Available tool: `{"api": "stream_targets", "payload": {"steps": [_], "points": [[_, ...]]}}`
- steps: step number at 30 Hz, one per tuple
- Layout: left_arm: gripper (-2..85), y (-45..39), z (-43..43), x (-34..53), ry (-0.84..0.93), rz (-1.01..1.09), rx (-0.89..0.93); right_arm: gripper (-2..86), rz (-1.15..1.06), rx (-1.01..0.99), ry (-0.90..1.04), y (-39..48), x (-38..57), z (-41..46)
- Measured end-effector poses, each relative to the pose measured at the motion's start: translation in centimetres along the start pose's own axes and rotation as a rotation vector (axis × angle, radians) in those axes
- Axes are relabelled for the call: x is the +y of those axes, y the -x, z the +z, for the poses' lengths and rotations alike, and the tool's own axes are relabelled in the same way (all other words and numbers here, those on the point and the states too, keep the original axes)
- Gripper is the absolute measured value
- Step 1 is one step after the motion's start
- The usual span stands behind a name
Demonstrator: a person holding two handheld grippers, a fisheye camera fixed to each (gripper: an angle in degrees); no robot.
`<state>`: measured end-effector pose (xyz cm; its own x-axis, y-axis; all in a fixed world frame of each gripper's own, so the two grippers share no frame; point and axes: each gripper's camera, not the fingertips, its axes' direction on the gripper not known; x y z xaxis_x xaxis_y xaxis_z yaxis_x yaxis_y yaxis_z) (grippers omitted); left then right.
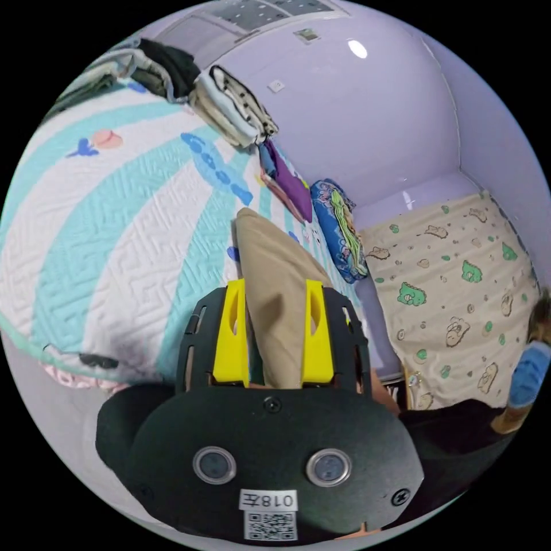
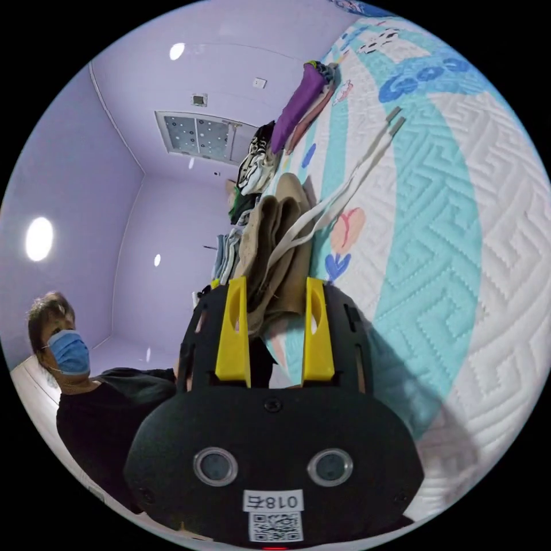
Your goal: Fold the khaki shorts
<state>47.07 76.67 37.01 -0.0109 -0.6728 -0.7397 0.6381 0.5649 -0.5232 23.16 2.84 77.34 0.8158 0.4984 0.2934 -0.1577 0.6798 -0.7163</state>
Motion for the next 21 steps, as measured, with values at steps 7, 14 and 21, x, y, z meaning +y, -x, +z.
{"api": "stream_targets", "payload": {"steps": [7,14,21], "points": [[16.1,3.8,6.1,-6.9,0.125,-0.035,0.040,16.4,-0.019,-0.077,-0.022,0.4,0.8,-4.5],[12.3,4.9,8.3,-9.9,0.185,0.004,0.188,18.5,-0.080,-0.115,0.003,1.1,-0.2,-7.1],[3.9,5.5,6.5,-10.1,0.072,0.030,0.190,17.7,-0.108,-0.093,0.033,2.8,0.4,-9.4]]}}
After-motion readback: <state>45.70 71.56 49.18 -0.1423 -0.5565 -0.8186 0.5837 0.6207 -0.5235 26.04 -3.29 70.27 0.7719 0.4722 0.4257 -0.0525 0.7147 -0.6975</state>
